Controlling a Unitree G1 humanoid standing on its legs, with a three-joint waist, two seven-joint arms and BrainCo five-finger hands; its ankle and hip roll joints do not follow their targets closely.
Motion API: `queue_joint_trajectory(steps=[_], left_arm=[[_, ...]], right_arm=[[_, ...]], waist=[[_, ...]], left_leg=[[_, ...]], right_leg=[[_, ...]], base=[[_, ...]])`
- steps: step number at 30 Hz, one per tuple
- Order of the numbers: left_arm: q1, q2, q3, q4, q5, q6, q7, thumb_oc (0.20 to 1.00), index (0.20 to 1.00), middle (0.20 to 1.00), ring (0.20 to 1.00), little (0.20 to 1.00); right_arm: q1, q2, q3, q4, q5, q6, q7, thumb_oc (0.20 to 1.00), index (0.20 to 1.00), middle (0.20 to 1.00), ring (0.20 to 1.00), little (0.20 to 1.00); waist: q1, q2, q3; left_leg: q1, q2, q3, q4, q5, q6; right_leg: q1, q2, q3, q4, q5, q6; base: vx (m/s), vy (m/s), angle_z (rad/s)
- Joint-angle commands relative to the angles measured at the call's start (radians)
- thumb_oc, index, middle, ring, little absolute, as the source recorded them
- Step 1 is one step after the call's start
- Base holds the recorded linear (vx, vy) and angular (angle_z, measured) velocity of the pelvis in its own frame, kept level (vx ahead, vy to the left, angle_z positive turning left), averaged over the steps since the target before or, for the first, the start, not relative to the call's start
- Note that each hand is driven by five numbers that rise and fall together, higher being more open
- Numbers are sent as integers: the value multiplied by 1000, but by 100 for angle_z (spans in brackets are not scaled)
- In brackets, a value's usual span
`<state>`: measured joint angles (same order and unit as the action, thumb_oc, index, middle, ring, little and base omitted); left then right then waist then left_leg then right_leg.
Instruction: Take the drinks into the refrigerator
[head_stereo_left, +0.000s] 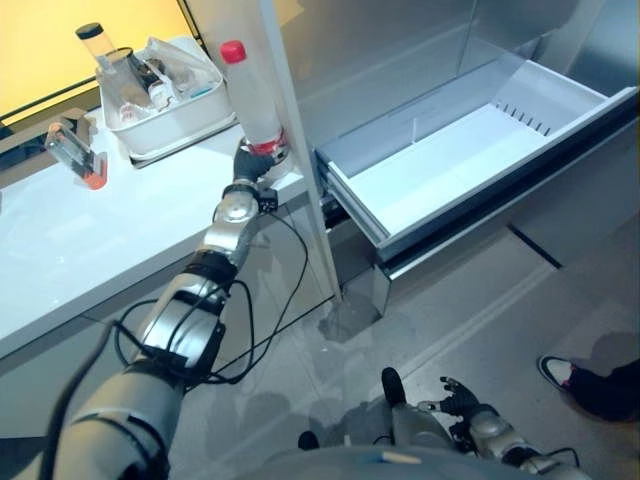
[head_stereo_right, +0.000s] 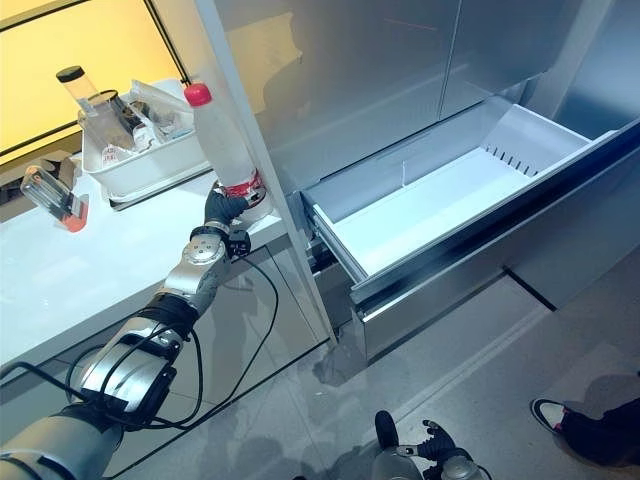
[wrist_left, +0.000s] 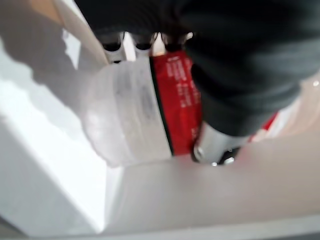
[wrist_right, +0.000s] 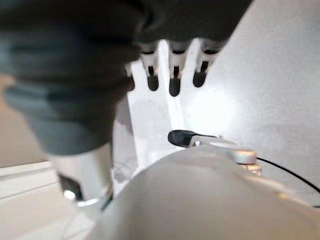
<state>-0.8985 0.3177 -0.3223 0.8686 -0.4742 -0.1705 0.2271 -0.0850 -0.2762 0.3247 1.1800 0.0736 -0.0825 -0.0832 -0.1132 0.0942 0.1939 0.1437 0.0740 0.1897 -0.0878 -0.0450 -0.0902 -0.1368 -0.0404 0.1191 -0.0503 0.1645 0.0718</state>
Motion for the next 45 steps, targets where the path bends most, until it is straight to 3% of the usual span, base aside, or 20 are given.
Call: queue_joint_trajectory(steps=[1,14,19,20,21,28,31,36,41,45], left_arm=[[-106,-179,-83,-55,12,-26,-66,200,200,200,200,200],[8,-156,-107,-216,17,-46,-101,200,200,200,200,200],[273,-35,-88,-577,-54,-76,-168,200,200,200,200,200],[276,-34,-88,-580,-54,-74,-167,200,200,200,200,200],[393,20,-80,-704,-70,-73,-219,200,200,200,200,200],[709,127,-48,-972,-152,-62,-343,200,200,200,200,200],[805,172,-51,-1035,-185,-46,-395,200,200,200,200,200],[854,170,-58,-1030,-187,-37,-413,200,200,200,200,200],[881,135,-1,-993,-154,-36,-399,200,200,200,200,200],[899,115,49,-978,-117,-38,-385,200,200,200,200,200]], right_arm=[[-1,-4,24,-11,28,-21,-7,1000,1000,1000,1000,1000],[6,12,-6,4,47,-37,-10,1000,1000,1000,1000,1000],[-18,24,-96,23,114,-46,-24,1000,1000,1000,1000,1000],[-17,25,-95,23,115,-46,-24,1000,1000,1000,1000,1000],[-20,22,-131,25,135,-51,-29,1000,1000,1000,1000,1000],[-1,-4,-215,-15,194,-79,-33,1000,1000,1000,1000,1000],[14,-51,-262,-151,227,-108,-45,1000,1000,1000,1000,1000],[15,-102,-322,-303,256,-145,-81,1000,1000,1000,1000,1000],[71,-169,-476,-731,207,-204,-152,1000,1000,1000,1000,1000],[108,-175,-545,-921,165,-223,-161,1000,1000,1000,1000,1000]], waist=[[-62,8,18],[-25,-9,20],[16,-17,33],[16,-17,32],[32,-20,37],[67,-31,35],[71,-37,31],[74,-41,20],[62,-46,0],[57,-50,-10]], left_leg=[[-36,-23,-18,21,11,55],[-49,-28,-46,25,13,60],[-66,-32,-66,37,11,66],[-66,-33,-66,37,10,66],[-71,-35,-69,44,7,67],[-74,-40,-75,61,-9,76],[-71,-44,-78,62,-16,82],[-64,-47,-80,62,-23,88],[-44,-49,-76,56,-34,96],[-34,-51,-75,54,-40,100]], right_leg=[[75,44,2,77,-112,20],[75,36,-23,79,-113,20],[68,29,-40,85,-116,17],[68,29,-40,85,-116,17],[65,28,-41,87,-117,15],[67,24,-47,97,-124,16],[67,21,-46,107,-129,18],[70,18,-44,111,-133,23],[79,15,-37,119,-143,26],[83,15,-34,124,-147,26]], base=[[-23,-22,7],[-9,-4,6],[-39,-17,5],[-33,-4,7],[-27,4,8],[-1,3,-1],[0,5,1],[5,4,1],[31,27,-2],[15,10,0]])
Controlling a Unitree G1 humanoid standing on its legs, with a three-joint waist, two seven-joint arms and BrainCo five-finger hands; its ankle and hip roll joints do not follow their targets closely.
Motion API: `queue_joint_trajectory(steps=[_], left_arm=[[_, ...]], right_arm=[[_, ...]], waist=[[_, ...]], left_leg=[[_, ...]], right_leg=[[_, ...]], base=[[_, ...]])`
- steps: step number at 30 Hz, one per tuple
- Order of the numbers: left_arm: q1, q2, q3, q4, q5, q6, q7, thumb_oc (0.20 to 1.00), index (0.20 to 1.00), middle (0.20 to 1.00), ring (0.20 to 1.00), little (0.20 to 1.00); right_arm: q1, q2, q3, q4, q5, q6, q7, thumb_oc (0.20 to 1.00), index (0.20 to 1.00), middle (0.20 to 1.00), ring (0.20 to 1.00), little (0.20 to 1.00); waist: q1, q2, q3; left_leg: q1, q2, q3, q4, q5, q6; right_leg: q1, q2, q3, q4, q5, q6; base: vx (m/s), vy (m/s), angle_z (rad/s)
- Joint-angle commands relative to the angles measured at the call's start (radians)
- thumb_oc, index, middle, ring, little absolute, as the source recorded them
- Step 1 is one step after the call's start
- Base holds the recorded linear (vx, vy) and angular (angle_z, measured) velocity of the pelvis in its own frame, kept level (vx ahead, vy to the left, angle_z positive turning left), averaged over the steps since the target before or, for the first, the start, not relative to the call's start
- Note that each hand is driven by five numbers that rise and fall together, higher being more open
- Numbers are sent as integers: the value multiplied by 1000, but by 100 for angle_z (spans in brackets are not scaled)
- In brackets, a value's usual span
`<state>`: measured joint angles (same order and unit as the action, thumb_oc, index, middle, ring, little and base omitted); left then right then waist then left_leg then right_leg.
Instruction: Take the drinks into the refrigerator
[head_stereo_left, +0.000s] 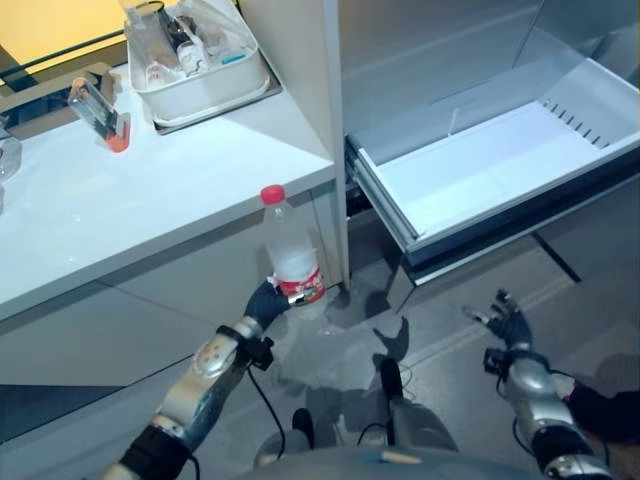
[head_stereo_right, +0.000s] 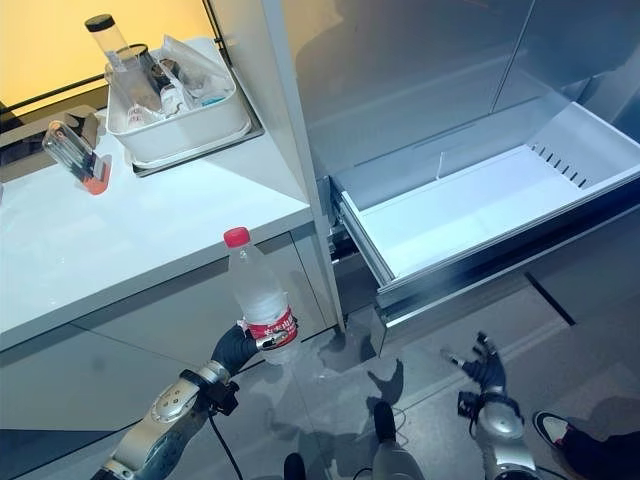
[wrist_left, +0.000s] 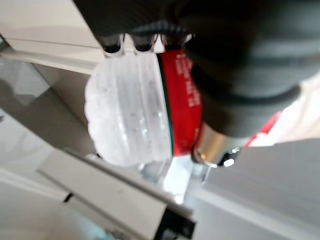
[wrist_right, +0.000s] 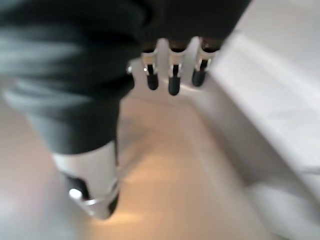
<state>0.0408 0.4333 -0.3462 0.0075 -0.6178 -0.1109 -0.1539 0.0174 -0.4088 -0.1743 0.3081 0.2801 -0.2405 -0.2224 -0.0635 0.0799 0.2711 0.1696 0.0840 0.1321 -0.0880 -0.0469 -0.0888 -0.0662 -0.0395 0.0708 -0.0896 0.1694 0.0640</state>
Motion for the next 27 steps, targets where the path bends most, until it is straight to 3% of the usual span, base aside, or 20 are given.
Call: queue_joint_trajectory(steps=[1,9,15,18,21,27], left_arm=[[-27,-14,113,-104,49,-102,11,200,200,200,200,200],[-20,-53,206,-34,142,-106,64,200,200,200,200,200],[-47,-57,200,11,175,-102,80,200,200,200,200,200],[-83,-47,153,36,188,-97,74,200,200,200,200,200],[-109,-50,123,54,191,-92,75,200,200,200,200,200],[-185,-82,-35,159,203,-77,60,200,200,200,200,200]], right_arm=[[27,-47,-82,-199,-67,-78,-9,1000,1000,1000,1000,1000],[13,-82,-84,-665,-62,-98,138,1000,1000,1000,1000,1000],[-76,-139,-2,-772,12,-89,213,1000,1000,1000,1000,1000],[-194,-224,104,-713,31,-48,236,1000,1000,1000,1000,1000],[-263,-254,176,-651,50,-26,249,1000,1000,1000,1000,1000],[-559,-321,527,-271,84,81,312,1000,1000,1000,1000,1000]], waist=[[4,-37,-92],[10,-49,-123],[23,-57,-145],[47,-67,-166],[54,-72,-171],[98,-90,-194]], left_leg=[[-55,-62,-16,54,-41,100],[-34,-63,-11,56,-49,102],[-25,-63,-14,56,-51,100],[-16,-64,-20,56,-51,98],[-14,-65,-25,56,-50,97],[-12,-67,-44,54,-44,91]], right_leg=[[12,14,15,169,-156,33],[27,16,14,184,-170,30],[38,13,4,187,-177,29],[53,10,-7,184,-179,30],[60,7,-15,182,-178,30],[80,-1,-37,174,-176,31]], base=[[0,0,0],[10,9,-2],[0,0,0],[0,0,0],[1,-4,1],[1,-18,11]])
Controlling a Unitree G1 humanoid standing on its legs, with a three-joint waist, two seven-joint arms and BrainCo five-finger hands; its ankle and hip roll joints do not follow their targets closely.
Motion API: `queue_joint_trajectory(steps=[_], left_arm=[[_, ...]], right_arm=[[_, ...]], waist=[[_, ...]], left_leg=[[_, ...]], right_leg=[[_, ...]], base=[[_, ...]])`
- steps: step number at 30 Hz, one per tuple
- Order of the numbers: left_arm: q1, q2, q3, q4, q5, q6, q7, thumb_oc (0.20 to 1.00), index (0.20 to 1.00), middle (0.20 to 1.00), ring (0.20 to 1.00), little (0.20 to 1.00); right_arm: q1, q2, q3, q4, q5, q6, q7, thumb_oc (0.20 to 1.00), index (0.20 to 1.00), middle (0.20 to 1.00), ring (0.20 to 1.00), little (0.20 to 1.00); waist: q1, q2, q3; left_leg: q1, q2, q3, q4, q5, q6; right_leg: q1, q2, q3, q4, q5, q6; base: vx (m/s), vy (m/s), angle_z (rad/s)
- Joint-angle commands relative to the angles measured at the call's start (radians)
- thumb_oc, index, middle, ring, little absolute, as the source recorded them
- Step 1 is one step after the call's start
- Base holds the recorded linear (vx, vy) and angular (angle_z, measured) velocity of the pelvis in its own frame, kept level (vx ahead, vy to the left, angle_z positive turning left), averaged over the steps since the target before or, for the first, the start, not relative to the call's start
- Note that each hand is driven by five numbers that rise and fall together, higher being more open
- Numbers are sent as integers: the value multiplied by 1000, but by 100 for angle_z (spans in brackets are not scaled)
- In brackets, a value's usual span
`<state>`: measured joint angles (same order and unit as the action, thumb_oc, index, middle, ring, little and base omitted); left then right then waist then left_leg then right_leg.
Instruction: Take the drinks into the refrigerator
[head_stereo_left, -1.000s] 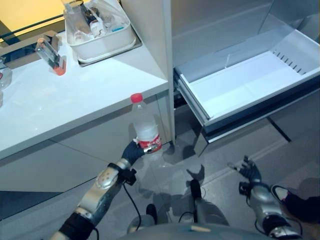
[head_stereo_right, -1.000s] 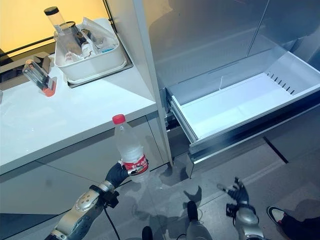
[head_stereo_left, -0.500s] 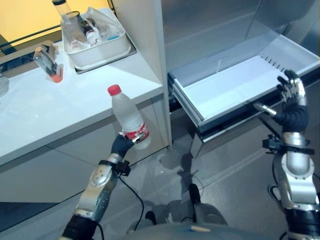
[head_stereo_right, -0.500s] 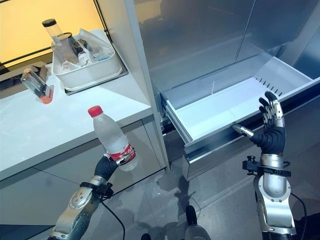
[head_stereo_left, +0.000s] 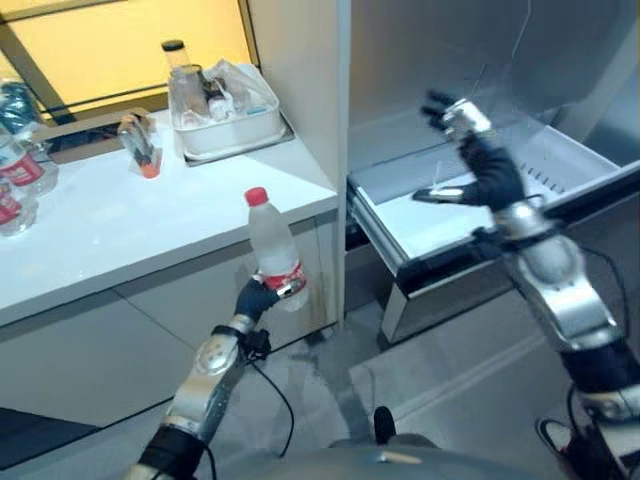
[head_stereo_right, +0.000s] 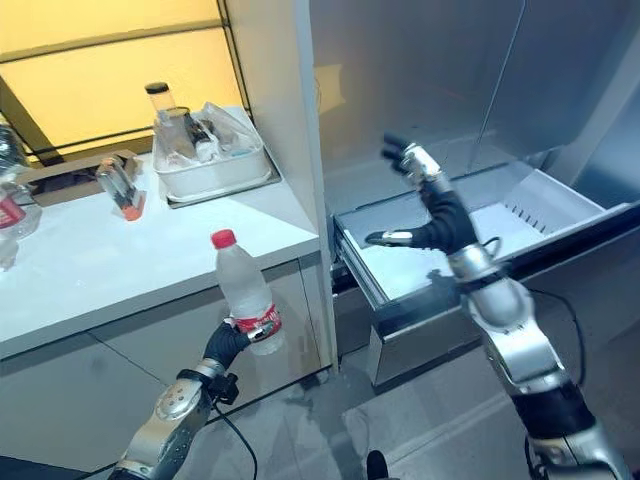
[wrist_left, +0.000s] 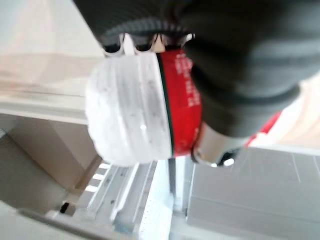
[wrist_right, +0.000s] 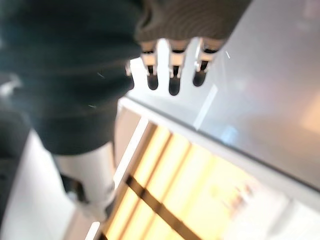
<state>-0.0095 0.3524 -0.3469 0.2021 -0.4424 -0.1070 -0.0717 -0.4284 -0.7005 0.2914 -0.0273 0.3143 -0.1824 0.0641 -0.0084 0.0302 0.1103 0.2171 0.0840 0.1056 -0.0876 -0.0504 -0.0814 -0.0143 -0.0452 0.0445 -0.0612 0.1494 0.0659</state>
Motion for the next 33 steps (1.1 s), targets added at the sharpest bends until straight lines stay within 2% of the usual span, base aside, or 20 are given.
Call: queue_joint_trajectory(steps=[1,6,12,21,26,33], left_arm=[[-143,-6,-46,-32,27,-81,-23,200,200,200,200,200],[-181,-9,-70,-47,69,-97,-2,200,200,200,200,200],[-222,41,-25,-130,164,-151,57,200,200,200,200,200],[-248,50,-4,-167,168,-175,66,200,200,200,200,200],[-295,51,-7,-159,222,-187,112,200,200,200,200,200],[-371,35,-74,-71,212,-173,105,200,200,200,200,200]], right_arm=[[-140,-19,90,110,58,28,29,1000,1000,1000,1000,1000],[-237,50,205,262,63,55,67,1000,1000,1000,1000,1000],[-250,111,228,402,39,55,68,1000,1000,1000,1000,1000],[-231,166,225,444,102,47,97,1000,1000,1000,1000,1000],[-253,178,234,414,169,43,103,1000,1000,1000,1000,1000],[-314,205,244,417,211,39,82,1000,1000,1000,1000,1000]], waist=[[46,-39,-34],[62,-37,-39],[81,-34,-44],[96,-31,-55],[96,-32,-62],[91,-32,-70]], left_leg=[[-59,-67,-18,53,-39,83],[-64,-67,-32,50,-32,80],[-69,-69,-51,43,-26,77],[-75,-73,-74,38,-18,76],[-78,-71,-80,32,-13,73],[-78,-71,-84,34,-14,74]], right_leg=[[30,4,-13,144,-156,29],[38,0,-27,138,-156,28],[44,-7,-44,137,-158,27],[52,-14,-69,134,-160,27],[55,-17,-80,131,-162,26],[55,-17,-85,136,-165,27]], base=[[-14,-8,12],[1,-6,9],[2,-9,10],[7,-7,10],[10,-7,9],[1,-1,0]])
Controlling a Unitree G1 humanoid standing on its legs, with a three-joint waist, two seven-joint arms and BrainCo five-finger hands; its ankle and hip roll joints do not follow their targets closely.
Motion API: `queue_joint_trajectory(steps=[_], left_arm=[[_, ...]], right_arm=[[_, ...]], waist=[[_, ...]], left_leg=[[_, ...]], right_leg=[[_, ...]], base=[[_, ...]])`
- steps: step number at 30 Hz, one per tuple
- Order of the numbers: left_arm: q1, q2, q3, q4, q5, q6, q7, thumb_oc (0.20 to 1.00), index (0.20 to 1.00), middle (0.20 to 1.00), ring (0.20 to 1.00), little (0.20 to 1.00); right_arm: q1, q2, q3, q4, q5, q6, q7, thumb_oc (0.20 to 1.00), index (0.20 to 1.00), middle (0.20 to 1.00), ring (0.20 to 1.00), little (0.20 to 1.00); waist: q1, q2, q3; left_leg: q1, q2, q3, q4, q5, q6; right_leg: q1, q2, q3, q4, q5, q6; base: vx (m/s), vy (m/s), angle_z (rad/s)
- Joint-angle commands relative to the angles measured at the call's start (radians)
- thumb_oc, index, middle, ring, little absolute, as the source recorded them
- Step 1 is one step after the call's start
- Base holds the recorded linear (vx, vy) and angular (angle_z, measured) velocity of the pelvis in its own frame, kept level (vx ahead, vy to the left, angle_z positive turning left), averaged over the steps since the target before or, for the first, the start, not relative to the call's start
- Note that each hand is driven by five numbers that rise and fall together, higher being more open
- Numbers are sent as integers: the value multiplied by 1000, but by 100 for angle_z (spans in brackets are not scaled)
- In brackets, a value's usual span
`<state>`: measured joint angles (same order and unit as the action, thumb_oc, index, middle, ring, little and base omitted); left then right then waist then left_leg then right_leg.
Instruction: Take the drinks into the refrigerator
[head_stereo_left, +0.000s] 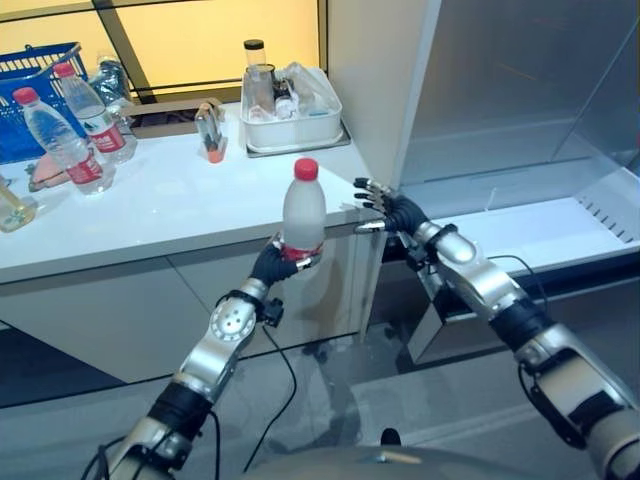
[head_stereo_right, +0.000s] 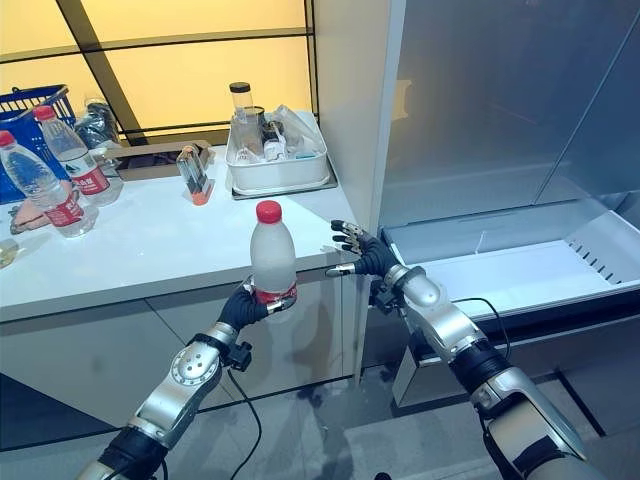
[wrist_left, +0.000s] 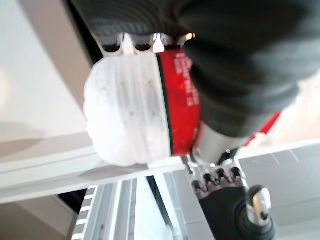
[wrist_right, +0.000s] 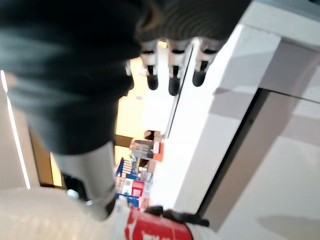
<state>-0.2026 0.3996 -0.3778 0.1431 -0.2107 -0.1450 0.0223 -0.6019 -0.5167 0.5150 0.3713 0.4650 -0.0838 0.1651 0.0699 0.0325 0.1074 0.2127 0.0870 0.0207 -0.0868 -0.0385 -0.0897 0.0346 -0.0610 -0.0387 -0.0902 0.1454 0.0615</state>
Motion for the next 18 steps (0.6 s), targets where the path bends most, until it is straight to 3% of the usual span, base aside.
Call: queue_joint_trajectory(steps=[1,18], left_arm=[[-183,-13,-47,-8,-24,-134,10,200,200,200,200,200],[-291,-91,-174,97,-14,-101,18,200,200,200,200,200]], right_arm=[[-151,25,21,22,58,-60,-24,1000,1000,1000,1000,1000],[-280,168,97,20,54,-57,-52,1000,1000,1000,1000,1000]], waist=[[14,-34,-68],[9,-34,-75]], left_leg=[[-73,-74,1,33,-27,82],[-68,-72,11,38,-31,85]], right_leg=[[7,-1,-2,166,-161,31],[8,2,6,172,-166,31]], base=[[0,0,0],[0,0,0]])
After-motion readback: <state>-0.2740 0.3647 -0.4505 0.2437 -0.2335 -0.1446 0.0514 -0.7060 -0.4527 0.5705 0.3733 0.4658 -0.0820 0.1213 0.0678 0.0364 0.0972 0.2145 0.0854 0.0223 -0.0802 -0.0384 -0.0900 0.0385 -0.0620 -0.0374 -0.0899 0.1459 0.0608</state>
